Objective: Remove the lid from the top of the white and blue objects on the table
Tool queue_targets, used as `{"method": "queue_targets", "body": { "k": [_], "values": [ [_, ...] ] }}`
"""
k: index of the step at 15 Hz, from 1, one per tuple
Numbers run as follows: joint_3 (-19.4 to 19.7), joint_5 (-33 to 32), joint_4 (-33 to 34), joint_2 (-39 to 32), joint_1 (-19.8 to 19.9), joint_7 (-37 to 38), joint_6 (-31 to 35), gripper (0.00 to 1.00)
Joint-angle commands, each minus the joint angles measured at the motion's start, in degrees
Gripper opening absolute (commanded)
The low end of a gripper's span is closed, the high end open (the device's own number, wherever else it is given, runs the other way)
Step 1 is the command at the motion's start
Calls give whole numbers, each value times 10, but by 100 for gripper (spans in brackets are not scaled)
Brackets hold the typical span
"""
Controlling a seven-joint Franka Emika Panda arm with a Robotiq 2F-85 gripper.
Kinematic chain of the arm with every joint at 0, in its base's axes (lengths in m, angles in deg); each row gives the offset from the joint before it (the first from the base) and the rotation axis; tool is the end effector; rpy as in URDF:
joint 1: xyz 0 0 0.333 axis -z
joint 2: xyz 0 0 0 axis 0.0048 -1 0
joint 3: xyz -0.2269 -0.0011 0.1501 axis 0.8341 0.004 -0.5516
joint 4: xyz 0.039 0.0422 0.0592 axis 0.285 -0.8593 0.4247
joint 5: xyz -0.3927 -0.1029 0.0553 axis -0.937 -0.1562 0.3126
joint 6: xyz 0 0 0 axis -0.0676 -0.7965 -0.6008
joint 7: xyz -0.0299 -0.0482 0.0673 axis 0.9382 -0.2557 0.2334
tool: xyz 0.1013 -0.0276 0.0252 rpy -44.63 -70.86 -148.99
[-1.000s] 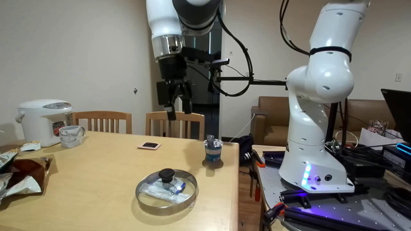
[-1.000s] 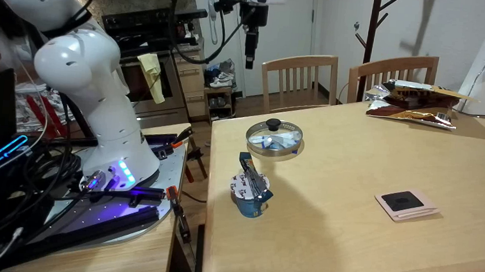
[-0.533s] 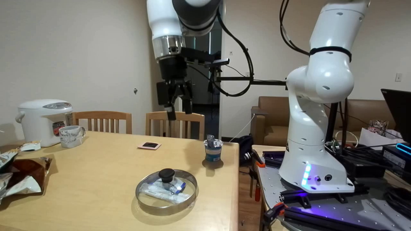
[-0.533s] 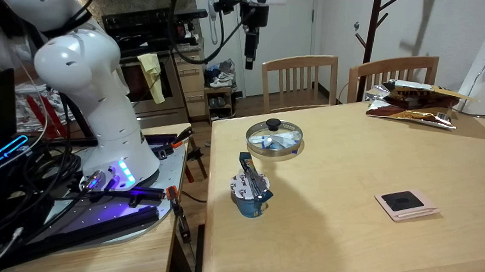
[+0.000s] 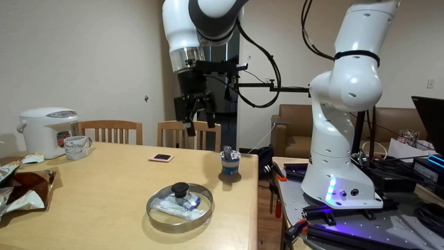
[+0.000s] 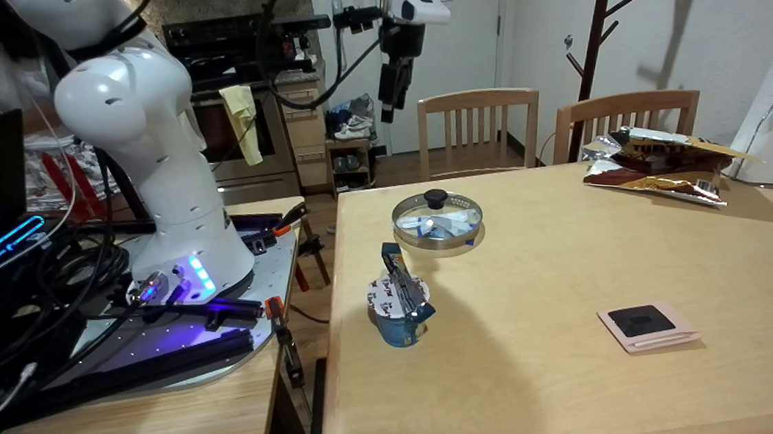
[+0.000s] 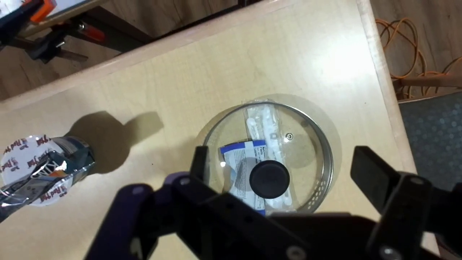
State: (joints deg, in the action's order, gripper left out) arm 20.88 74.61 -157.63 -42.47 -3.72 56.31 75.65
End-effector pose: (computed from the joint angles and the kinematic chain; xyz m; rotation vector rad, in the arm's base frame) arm 0.4391 0.1139 0.3226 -3.0490 0.6258 0.3232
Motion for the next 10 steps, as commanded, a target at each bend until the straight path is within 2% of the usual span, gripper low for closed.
{"method": "queue_targets", "body": {
  "k": [1, 10],
  "values": [
    [0, 6, -18, 10, -2, 5, 40, 100],
    [-10, -22, -43, -15, 0, 17, 144, 100]
  ]
}}
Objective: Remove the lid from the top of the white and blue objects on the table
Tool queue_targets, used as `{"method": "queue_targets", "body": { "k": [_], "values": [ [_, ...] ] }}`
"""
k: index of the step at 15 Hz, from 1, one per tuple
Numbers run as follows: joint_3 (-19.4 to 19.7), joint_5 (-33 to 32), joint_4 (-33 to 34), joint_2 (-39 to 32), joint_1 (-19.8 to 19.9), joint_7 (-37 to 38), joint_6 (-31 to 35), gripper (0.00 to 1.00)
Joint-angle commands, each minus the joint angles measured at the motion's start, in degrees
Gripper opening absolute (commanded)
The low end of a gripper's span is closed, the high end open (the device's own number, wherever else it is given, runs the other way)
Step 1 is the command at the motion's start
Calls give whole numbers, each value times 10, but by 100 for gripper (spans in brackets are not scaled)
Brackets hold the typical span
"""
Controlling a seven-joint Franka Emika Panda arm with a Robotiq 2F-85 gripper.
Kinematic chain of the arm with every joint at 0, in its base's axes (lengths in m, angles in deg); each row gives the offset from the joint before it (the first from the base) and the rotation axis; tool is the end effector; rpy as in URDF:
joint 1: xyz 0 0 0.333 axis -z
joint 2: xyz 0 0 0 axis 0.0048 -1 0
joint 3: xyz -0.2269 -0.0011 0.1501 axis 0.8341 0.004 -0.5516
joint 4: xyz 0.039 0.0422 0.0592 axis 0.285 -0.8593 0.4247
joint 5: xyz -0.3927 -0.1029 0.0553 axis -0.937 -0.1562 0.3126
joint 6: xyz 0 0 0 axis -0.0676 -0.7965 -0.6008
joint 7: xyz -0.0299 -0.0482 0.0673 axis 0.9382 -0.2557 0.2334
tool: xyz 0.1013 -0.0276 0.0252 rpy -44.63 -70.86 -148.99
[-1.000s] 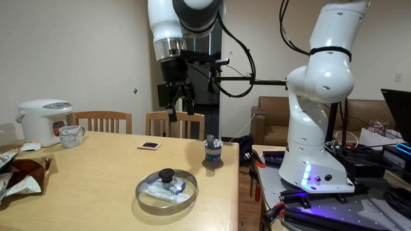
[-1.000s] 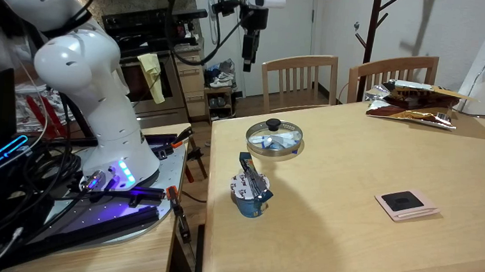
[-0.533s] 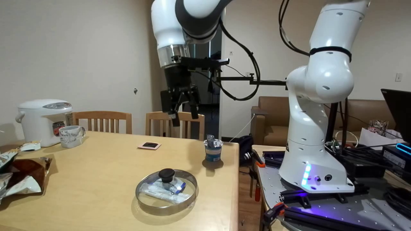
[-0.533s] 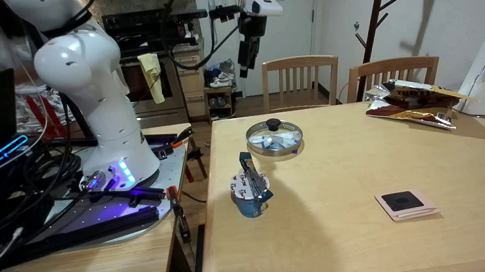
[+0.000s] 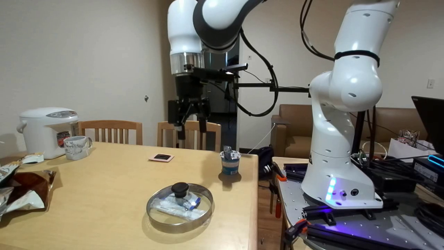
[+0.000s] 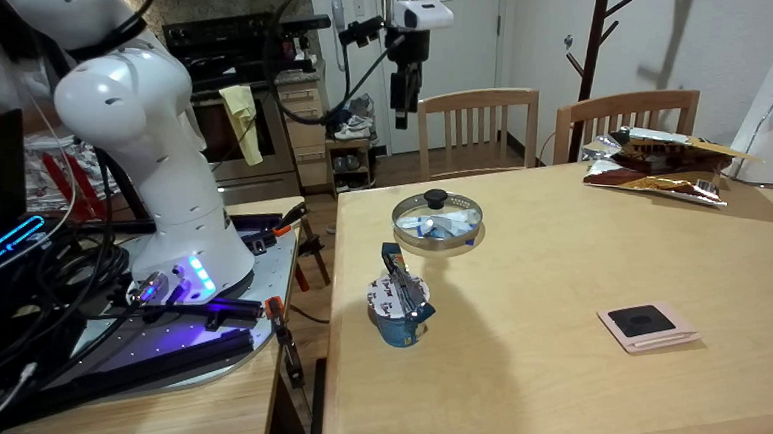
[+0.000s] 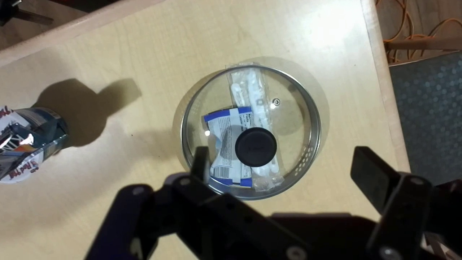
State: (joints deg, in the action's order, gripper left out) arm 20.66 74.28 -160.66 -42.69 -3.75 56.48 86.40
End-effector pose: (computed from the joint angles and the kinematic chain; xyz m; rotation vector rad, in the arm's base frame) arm 0.4455 0.1129 0.3113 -3.0258 0.6329 0.1245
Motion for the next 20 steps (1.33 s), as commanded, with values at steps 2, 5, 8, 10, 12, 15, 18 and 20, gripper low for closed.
{"method": "queue_targets", "body": {
  "k": [2, 5, 8, 10, 12, 15, 18, 20],
  "values": [
    [-12, -45, -16, -30, 2, 15, 56, 100],
    [-15, -99, -11, -55, 3, 29, 64, 100],
    [-8, -122, -9, -73, -2, 15, 85, 100],
    [-6, -136, -13, -80, -4, 4, 122, 100],
    [-5, -142, -13, -88, -5, 2, 153, 100],
    [-1, -137, -16, -99, -6, -4, 186, 100],
    [1, -135, -15, -114, -7, -3, 200, 100],
    [4, -134, -12, -127, -6, 5, 199, 100]
  ]
}}
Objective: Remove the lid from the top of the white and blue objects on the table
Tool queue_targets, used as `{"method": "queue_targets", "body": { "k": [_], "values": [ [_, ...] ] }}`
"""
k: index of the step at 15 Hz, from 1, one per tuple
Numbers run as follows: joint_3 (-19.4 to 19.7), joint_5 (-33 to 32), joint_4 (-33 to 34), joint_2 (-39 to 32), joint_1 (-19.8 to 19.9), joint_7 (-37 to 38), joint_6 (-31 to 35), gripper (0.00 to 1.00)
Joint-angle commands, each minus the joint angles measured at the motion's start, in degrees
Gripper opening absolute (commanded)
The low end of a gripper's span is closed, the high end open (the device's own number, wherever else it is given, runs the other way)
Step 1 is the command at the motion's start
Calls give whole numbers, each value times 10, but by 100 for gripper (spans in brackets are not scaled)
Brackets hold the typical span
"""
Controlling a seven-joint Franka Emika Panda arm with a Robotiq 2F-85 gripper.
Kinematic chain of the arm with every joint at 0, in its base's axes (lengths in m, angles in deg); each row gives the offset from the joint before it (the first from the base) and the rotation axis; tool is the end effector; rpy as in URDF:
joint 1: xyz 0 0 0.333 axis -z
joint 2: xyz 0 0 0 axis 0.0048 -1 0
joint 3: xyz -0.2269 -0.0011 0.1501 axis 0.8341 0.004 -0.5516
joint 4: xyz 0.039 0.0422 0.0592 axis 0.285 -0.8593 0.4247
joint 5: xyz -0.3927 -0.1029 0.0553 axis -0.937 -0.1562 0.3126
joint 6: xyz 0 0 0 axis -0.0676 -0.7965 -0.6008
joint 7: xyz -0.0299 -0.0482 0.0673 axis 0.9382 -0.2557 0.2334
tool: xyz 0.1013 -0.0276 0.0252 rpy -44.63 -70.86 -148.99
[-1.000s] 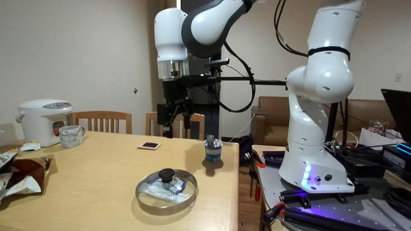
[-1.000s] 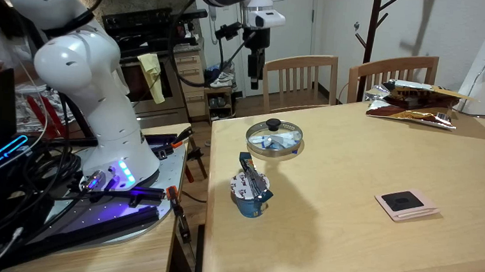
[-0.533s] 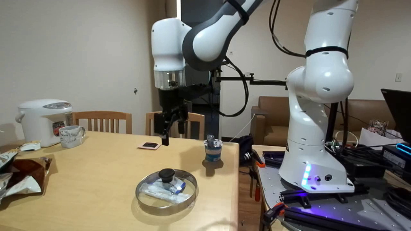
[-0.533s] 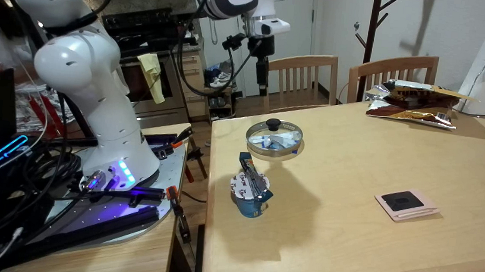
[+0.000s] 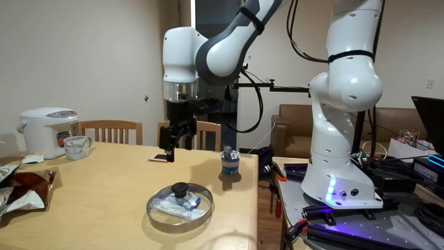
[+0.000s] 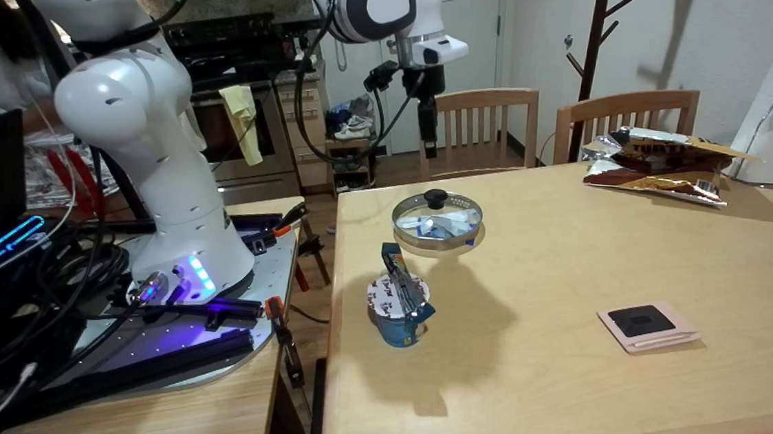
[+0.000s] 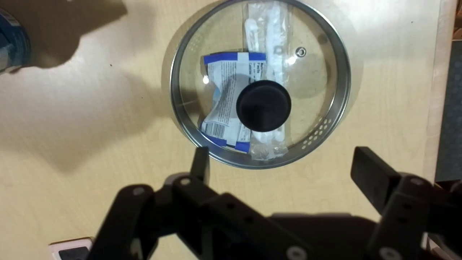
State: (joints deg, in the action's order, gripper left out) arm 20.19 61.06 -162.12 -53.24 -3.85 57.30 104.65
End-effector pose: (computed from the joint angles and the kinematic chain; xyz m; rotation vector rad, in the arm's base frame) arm 0.4598 0.1190 0.2432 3.0812 -0.3922 0.1135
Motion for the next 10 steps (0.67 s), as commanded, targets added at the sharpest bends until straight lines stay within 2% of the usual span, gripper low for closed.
{"method": "queue_targets", "body": {
  "k": [1, 10],
  "values": [
    [11, -2, 5, -29, -5, 1, 15, 100],
    [39, -8, 60, -105, -16, 18, -10, 100]
  ]
}}
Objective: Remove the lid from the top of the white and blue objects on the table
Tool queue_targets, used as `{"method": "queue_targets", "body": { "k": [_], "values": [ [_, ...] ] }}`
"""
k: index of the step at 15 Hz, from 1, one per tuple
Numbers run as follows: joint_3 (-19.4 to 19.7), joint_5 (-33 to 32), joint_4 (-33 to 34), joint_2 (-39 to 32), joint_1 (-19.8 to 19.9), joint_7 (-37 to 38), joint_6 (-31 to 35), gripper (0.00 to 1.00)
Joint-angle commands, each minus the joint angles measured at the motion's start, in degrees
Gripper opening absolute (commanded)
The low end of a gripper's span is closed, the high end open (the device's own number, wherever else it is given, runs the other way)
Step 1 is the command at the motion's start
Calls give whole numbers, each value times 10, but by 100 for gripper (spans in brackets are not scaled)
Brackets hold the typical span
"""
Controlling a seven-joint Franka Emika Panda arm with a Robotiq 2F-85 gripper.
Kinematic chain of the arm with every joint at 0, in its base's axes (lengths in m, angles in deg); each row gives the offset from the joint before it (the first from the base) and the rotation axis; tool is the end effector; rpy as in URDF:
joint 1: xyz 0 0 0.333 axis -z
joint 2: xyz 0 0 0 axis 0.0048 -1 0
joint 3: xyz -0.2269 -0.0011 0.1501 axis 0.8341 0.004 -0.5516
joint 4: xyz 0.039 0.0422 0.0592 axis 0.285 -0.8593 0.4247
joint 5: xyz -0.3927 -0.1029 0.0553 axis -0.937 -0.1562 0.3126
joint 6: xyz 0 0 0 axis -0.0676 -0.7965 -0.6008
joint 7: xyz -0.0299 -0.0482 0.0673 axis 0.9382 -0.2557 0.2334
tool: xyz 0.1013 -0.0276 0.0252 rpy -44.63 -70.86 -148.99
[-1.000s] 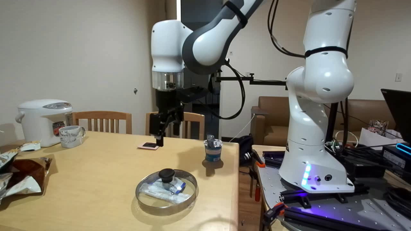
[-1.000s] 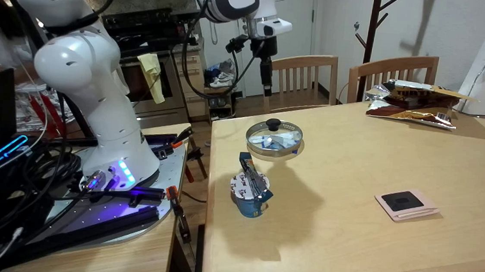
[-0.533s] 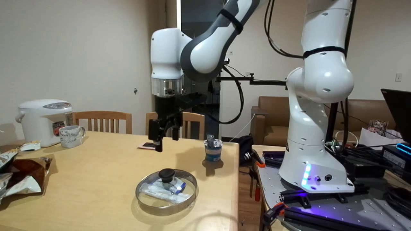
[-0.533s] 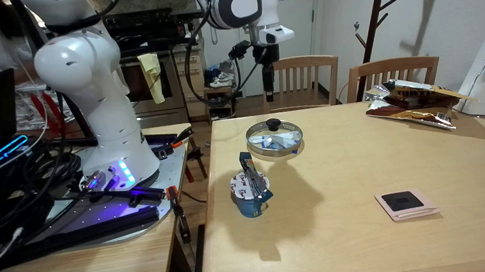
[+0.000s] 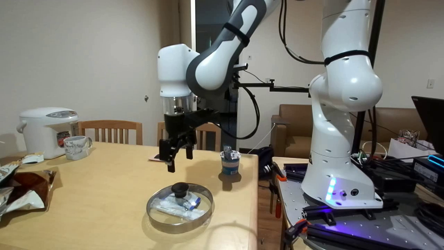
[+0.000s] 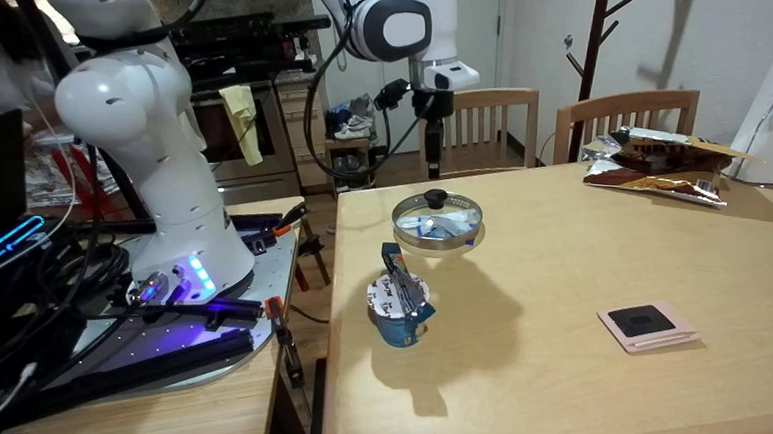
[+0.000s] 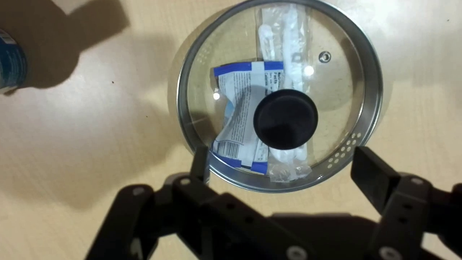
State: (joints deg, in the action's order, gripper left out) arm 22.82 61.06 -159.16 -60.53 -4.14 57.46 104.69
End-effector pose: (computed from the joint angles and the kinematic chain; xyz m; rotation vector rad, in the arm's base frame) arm 0.4697 0.1035 0.2035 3.0657 -0.4560 -0.0049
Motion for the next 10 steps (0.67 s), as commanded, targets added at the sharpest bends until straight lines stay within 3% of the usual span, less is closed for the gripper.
{"method": "queue_targets", "body": {
  "k": [1, 10],
  "values": [
    [18, -9, 39, -41, -17, 17, -14, 100],
    [44, 14, 73, -110, -46, 15, -12, 100]
  ]
}}
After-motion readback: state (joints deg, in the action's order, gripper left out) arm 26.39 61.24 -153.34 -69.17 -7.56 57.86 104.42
